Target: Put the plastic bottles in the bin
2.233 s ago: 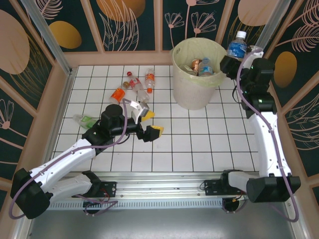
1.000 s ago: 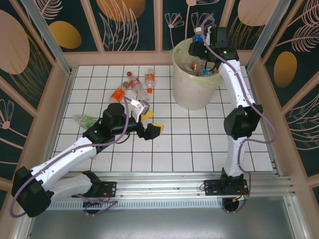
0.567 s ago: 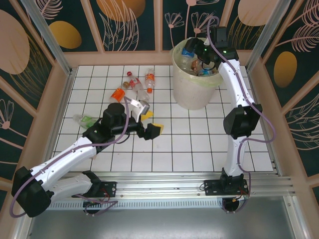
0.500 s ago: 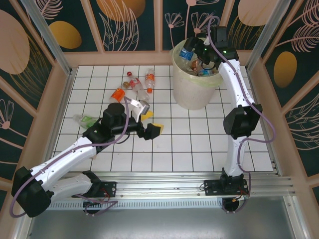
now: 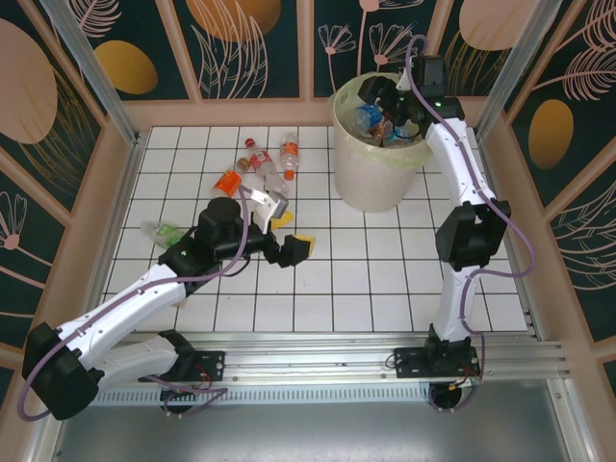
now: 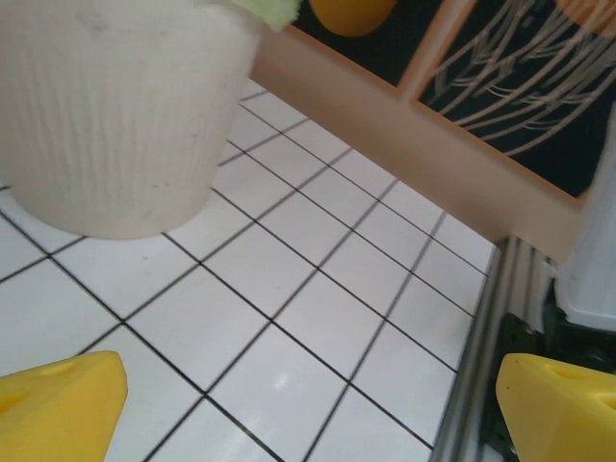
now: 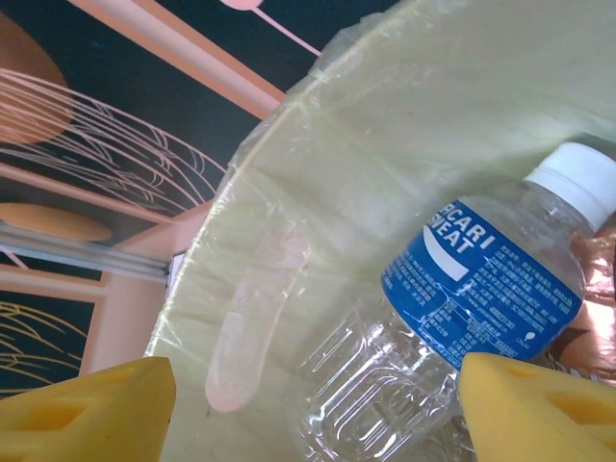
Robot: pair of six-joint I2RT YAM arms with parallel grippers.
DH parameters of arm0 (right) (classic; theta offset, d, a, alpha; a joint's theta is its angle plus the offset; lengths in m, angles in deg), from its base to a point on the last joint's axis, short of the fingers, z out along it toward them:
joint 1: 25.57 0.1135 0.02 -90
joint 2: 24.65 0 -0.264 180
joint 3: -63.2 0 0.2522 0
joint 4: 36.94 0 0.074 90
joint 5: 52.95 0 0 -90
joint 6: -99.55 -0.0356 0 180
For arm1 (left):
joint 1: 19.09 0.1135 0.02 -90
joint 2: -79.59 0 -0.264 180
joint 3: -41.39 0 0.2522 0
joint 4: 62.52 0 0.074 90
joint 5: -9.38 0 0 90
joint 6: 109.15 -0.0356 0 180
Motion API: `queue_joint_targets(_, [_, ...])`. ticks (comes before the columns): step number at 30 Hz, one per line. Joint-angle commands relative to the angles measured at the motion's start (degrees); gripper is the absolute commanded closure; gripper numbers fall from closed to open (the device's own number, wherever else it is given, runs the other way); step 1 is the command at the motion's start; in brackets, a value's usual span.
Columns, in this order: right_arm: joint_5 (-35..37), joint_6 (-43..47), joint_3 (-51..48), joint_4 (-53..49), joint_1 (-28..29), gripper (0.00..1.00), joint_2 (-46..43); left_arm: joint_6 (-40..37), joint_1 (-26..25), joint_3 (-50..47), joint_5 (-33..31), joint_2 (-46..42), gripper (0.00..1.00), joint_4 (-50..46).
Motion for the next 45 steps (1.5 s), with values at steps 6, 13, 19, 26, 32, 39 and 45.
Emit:
queue_joint_targets(6, [-0.2,9.3,-12.4,11.7,2.7,0.18,-13.6,-2.9,-0.2,4.1,-21.6,-0.7,0.01,-5.2])
queue_joint_targets(13, [3.1,17.2,-24.9,16.5,5.7,0.16,-24.8,-1.9,-0.2,6.2,-36.1,1.7,0.01,-8.5])
queue_joint_targets(19, [5.0,21.7,-32.7,15.5,10.4,0.16,-33.9,-0.1,0.9,10.6,-41.5,8.3,0.01,-11.8])
queue_joint_targets(26, [5.9,21.1,-41.7,14.1,16.9,0.16,-44.4,2.2,7.1,16.5,-35.4,19.1,0.04,-13.7])
queue_joint_targets(32, [7.6,19.5,-49.9,13.6,23.9,0.16,-51.0,5.5,11.0,25.7,-35.1,30.1,0.03,-18.6])
queue_joint_targets(39, [12.0,16.7,-57.3,14.3,29.2,0.16,-55.5,14.3,12.2,38.1,-34.8,44.5,0.01,-23.4])
queue_joint_targets(45, [12.1,15.4,-61.6,14.4,30.4,0.15,-58.5,18.7,13.2,44.5,-36.1,53.8,0.01,-25.3])
